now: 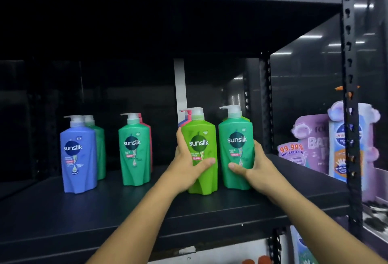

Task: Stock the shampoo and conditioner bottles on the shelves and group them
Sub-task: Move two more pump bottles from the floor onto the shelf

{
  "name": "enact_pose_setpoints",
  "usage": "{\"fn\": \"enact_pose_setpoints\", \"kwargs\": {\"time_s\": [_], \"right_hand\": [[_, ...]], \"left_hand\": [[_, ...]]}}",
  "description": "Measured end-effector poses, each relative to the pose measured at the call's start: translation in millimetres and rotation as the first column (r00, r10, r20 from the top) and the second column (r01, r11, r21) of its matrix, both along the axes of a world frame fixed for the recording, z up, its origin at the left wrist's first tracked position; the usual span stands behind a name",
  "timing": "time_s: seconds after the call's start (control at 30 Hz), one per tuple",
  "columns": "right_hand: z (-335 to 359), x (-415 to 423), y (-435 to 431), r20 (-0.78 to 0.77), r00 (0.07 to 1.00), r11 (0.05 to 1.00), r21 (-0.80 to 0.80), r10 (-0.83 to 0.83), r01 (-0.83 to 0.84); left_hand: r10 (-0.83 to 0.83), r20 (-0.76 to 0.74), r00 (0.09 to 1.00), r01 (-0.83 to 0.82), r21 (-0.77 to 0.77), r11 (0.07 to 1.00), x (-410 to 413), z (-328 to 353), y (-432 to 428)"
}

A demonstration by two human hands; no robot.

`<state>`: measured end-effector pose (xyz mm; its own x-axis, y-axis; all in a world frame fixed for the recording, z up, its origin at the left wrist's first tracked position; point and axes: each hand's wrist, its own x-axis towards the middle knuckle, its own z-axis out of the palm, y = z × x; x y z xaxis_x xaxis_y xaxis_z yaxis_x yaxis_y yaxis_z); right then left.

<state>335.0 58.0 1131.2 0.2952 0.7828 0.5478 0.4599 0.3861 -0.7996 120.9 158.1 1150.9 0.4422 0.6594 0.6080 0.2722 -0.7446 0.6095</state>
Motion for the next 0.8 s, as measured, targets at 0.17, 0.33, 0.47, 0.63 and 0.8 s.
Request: {"fn": "enact_pose_setpoints", "kwargs": {"time_s": [0.17,0.33,0.47,0.63,0.8], "right_hand": [[10,31,28,-0.044,0.999,0.995,-0.098,0.012,-0.016],[-1,44,46,-0.044,0.996,0.995,-0.063,-0.080,0.077],[-2,41,46,0.025,0.988,0.988,-0.040,-0.149,0.150],[-1,35,40,0.084,0.980,0.984,-0.004,-0.179,0.180],[1,32,36,0.099,0.974,0.979,0.013,-0.204,0.204]], "left_hand": [[0.021,-0.047,0.999,-0.023,-0.021,1.000,11,7,24],[-0.015,0.050,0.999,0.013,0.029,0.999,12,-7,36],[-0.017,0.028,0.999,0.016,0.036,0.999,7,-14,44],[-0.024,0.033,0.999,0.023,0.051,0.998,5,-14,45],[-0.029,0.045,0.999,0.027,0.044,0.999,4,-13,37]]}}
